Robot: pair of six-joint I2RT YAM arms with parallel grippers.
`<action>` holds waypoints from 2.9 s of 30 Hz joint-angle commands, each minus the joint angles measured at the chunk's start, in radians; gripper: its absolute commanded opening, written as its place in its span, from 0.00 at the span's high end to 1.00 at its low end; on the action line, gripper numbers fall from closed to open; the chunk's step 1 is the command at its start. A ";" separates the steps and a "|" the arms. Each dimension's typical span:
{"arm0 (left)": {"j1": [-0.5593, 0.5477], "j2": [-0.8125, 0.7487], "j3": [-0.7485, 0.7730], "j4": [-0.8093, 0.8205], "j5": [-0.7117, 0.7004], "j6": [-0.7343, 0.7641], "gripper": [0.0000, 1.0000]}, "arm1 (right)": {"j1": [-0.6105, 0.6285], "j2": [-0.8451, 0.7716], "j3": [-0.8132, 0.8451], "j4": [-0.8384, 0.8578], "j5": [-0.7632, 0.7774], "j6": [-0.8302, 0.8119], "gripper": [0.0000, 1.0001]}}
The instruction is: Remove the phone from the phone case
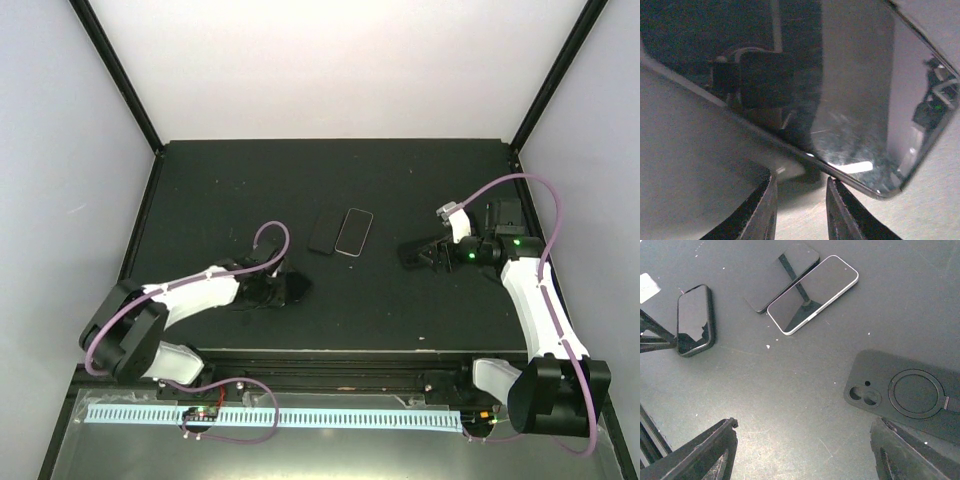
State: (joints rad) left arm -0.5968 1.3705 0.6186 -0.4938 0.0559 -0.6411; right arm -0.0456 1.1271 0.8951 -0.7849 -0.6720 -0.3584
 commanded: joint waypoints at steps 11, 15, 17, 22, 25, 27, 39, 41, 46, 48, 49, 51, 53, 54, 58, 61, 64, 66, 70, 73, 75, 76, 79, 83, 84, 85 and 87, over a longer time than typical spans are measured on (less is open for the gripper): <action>-0.015 0.274 0.417 0.018 0.073 0.203 0.11 | 0.004 -0.009 0.005 0.020 0.057 -0.005 0.26; -0.016 0.128 0.320 0.112 0.071 0.207 0.01 | 0.004 -0.026 0.000 0.025 0.057 -0.005 0.26; -0.012 0.089 0.329 0.108 -0.025 0.206 0.01 | 0.004 -0.029 -0.001 0.028 0.053 -0.004 0.26; 0.056 0.208 0.478 0.033 -0.050 0.198 0.01 | 0.004 -0.017 -0.001 0.024 0.051 -0.008 0.26; 0.093 0.311 0.589 -0.039 -0.043 0.218 0.01 | 0.003 -0.015 -0.003 0.022 0.049 -0.009 0.26; 0.133 0.379 0.658 -0.104 0.009 0.206 0.01 | 0.003 -0.014 -0.002 0.019 0.044 -0.012 0.26; 0.247 0.518 0.664 -0.126 0.151 0.244 0.01 | 0.004 -0.073 0.000 0.003 0.023 -0.030 0.26; 0.247 0.511 0.639 -0.114 0.179 0.248 0.01 | 0.004 -0.087 -0.006 0.011 0.021 -0.025 0.26; 0.246 0.470 0.535 -0.064 0.220 0.226 0.01 | 0.003 -0.072 -0.007 0.010 0.007 -0.027 0.26; 0.243 0.452 0.503 -0.052 0.239 0.222 0.01 | 0.004 -0.058 -0.002 0.000 0.002 -0.035 0.26; 0.240 0.434 0.481 -0.040 0.246 0.222 0.01 | 0.003 -0.054 0.001 -0.005 0.001 -0.037 0.26; 0.236 0.405 0.444 -0.037 0.245 0.217 0.01 | 0.004 -0.049 0.004 -0.010 0.002 -0.040 0.26; 0.225 0.367 0.410 -0.037 0.241 0.210 0.01 | 0.003 -0.054 0.004 -0.008 0.002 -0.040 0.26; 0.216 0.341 0.391 -0.036 0.235 0.205 0.01 | 0.004 -0.057 0.002 -0.008 0.000 -0.039 0.26; 0.161 0.251 0.309 -0.054 0.190 0.177 0.01 | 0.004 -0.064 -0.002 -0.005 0.000 -0.039 0.26; 0.094 0.203 0.255 -0.076 0.155 0.162 0.02 | 0.003 -0.066 -0.002 -0.005 0.003 -0.038 0.26; -0.019 0.166 0.201 -0.081 0.102 0.116 0.02 | 0.003 -0.066 -0.005 -0.002 0.008 -0.036 0.26; -0.095 0.149 0.185 -0.093 0.069 0.083 0.03 | 0.004 -0.067 -0.010 0.000 0.008 -0.033 0.26; -0.148 0.102 0.227 -0.189 -0.098 0.055 0.02 | 0.004 -0.064 -0.011 0.006 0.007 -0.030 0.26; -0.147 0.098 0.295 -0.253 -0.245 0.078 0.01 | 0.002 -0.060 -0.009 0.003 0.006 -0.031 0.26; -0.146 0.139 0.357 -0.278 -0.278 0.121 0.01 | 0.004 -0.061 -0.009 0.003 0.008 -0.031 0.26; -0.146 0.170 0.391 -0.292 -0.285 0.143 0.01 | 0.003 -0.063 -0.010 0.004 0.008 -0.031 0.26; -0.144 0.285 0.513 -0.357 -0.305 0.187 0.01 | 0.003 -0.069 -0.012 0.006 0.012 -0.029 0.26; -0.143 0.408 0.633 -0.433 -0.255 0.244 0.01 | 0.003 -0.074 -0.013 0.007 0.012 -0.028 0.26; -0.140 0.422 0.640 -0.422 -0.223 0.260 0.01 | 0.002 -0.075 -0.012 0.005 0.010 -0.029 0.26; -0.137 0.436 0.650 -0.414 -0.178 0.276 0.01 | 0.001 -0.076 -0.012 0.003 0.009 -0.030 0.27; -0.132 0.459 0.669 -0.413 -0.159 0.293 0.01 | 0.002 -0.076 -0.013 0.004 0.006 -0.031 0.27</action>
State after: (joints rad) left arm -0.7395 1.7920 1.2369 -0.8387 -0.1638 -0.4191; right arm -0.0456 1.0695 0.8890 -0.7925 -0.6559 -0.3840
